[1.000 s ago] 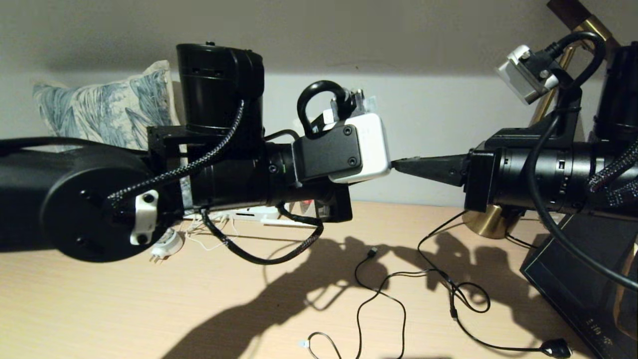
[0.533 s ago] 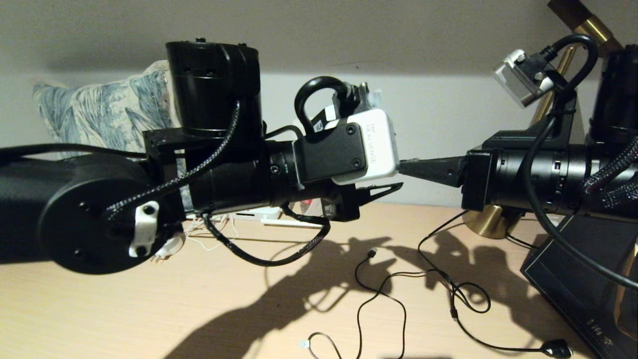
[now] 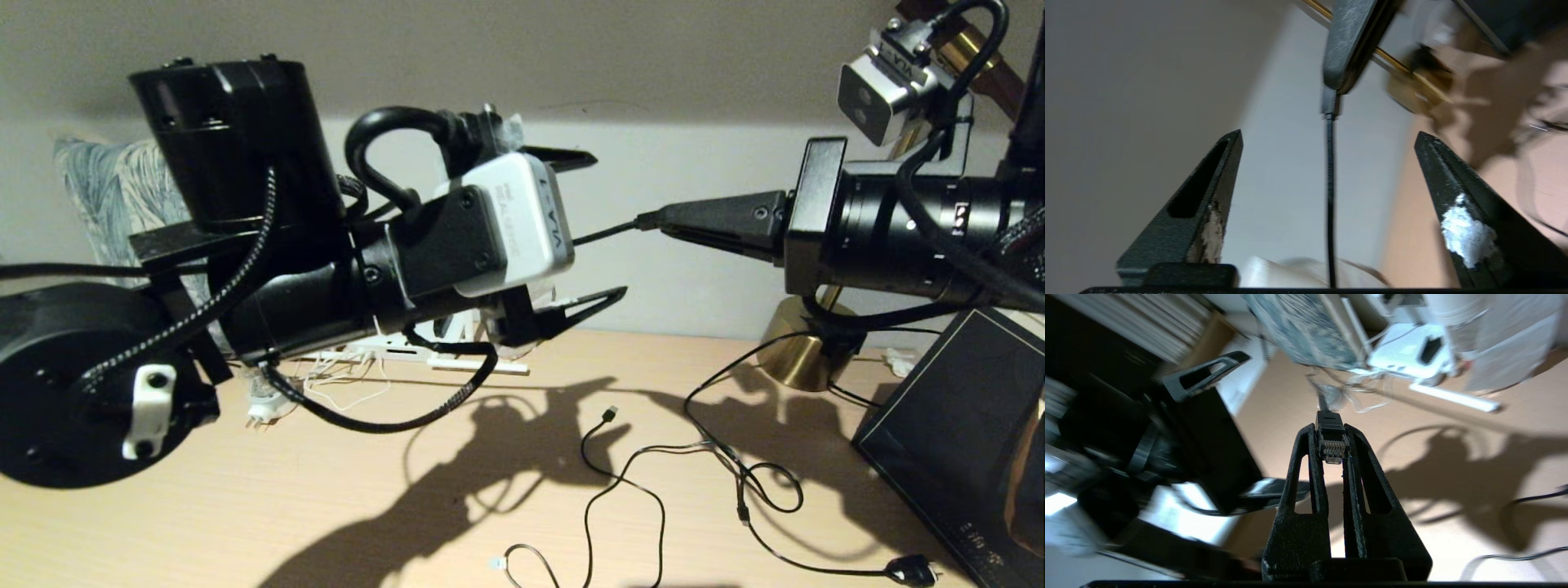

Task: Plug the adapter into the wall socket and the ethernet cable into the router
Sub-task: Hand it to the other hand

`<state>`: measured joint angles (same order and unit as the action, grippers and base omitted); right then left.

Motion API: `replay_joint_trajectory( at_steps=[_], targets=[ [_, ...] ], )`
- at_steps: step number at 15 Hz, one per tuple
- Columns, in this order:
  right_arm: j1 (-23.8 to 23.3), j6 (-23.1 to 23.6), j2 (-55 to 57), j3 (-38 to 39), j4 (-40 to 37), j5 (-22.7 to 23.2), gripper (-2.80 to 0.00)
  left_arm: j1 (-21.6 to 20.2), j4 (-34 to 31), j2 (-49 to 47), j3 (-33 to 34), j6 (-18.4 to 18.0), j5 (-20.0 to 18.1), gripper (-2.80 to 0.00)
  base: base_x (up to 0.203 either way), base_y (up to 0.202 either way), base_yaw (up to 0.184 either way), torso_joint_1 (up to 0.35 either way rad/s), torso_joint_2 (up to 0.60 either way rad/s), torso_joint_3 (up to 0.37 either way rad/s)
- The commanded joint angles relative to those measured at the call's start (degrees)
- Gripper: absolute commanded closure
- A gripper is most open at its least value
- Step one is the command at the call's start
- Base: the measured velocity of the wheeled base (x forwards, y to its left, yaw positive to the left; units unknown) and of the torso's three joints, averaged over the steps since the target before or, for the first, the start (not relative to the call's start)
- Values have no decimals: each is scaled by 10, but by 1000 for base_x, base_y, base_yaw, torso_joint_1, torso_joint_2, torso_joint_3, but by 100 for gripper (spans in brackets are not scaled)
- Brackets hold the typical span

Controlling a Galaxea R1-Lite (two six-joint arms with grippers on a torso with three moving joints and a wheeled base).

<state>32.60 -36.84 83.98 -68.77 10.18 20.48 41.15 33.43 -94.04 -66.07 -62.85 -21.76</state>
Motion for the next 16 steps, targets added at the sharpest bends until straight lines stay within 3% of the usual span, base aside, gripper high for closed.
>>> replay_joint_trajectory(
  at_steps=[1,3,4,7,9,16],
  targets=[
    [0,-84,22,-92,-78,16,0,-19,43,-5,-1,-19,-36,-280,0,0,0,0,0,0],
    [-8,-188,60,-177,-161,63,0,-27,76,-16,-1,-32,-75,-280,0,0,0,0,0,0],
    [-16,-224,76,-198,-180,107,0,-37,80,-20,-1,-34,-90,-280,0,0,0,0,0,0],
    [-35,-294,112,-237,-205,201,0,-62,92,-45,-14,-55,-153,-280,0,0,0,0,0,0],
    [-39,-305,123,-240,-207,214,0,-63,116,-62,-14,-67,-189,-280,0,0,0,0,0,0],
    [-57,-320,119,-239,-206,238,0,-46,138,-75,-32,-68,-195,-280,0,0,0,0,0,0]
  ],
)
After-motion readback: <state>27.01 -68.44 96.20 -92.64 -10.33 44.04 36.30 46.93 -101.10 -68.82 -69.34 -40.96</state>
